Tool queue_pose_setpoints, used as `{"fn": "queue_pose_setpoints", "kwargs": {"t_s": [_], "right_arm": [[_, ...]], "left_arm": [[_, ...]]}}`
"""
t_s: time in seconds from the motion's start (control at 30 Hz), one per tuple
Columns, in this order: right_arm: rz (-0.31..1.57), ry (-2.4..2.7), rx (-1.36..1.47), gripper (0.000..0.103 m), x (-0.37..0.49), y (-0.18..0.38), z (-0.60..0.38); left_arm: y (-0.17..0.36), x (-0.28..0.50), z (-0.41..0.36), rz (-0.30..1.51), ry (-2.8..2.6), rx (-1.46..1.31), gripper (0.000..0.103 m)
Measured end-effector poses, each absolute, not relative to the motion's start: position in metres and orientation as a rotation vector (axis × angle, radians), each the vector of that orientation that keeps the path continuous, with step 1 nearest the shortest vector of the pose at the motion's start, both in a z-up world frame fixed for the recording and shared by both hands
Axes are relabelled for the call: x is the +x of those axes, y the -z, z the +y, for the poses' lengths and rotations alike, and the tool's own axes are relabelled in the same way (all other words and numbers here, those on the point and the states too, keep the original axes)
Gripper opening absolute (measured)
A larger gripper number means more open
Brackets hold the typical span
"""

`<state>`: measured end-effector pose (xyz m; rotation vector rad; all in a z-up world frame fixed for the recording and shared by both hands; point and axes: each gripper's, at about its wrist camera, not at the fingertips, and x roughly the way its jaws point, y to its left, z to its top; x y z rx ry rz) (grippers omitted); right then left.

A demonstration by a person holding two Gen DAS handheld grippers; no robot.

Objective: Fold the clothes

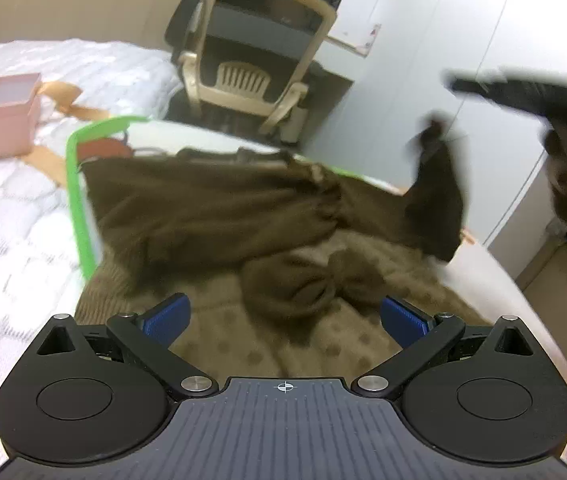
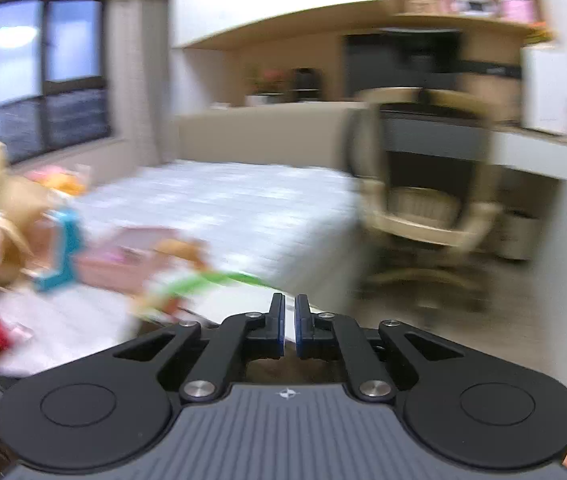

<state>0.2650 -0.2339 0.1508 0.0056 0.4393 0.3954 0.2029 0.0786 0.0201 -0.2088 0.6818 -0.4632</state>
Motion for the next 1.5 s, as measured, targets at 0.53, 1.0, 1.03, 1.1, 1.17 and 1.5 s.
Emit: {"fn": "queue_pose_setpoints", "kwargs": {"t_s": [0.53,1.0,1.03,1.1,1.17,1.5], "right_arm": [[0.575,-0.493,-0.408,0.060,0.276,-0.070,-0.148],[0.614,-0.309,-0.096,0.015,0.285,-0.033,-0.255],[0.567,-0.322,-0.077,0.015,0.282,-0.051,-0.254],[0.481,-0.367,-0.066,0.015,0.278,-0.085,-0.242],[0.425,-0.437,-0.085,0.015,0.280,-0.108,-0.215],[0.507,-0.764,-0.125,0.046,0.323,-0.087,-0.057]], "left_arm": [[-0.013,0.202,0.097,0.703,0.456,-0.296,0.103],[-0.006,0.208,0.090,0.744,0.449,-0.306,0.103],[-0.005,0.208,0.090,0.746,0.448,-0.307,0.103],[-0.005,0.208,0.090,0.750,0.445,-0.309,0.103],[-0.004,0.209,0.090,0.754,0.443,-0.311,0.103],[-0.012,0.199,0.101,0.744,0.417,-0.330,0.103]]}}
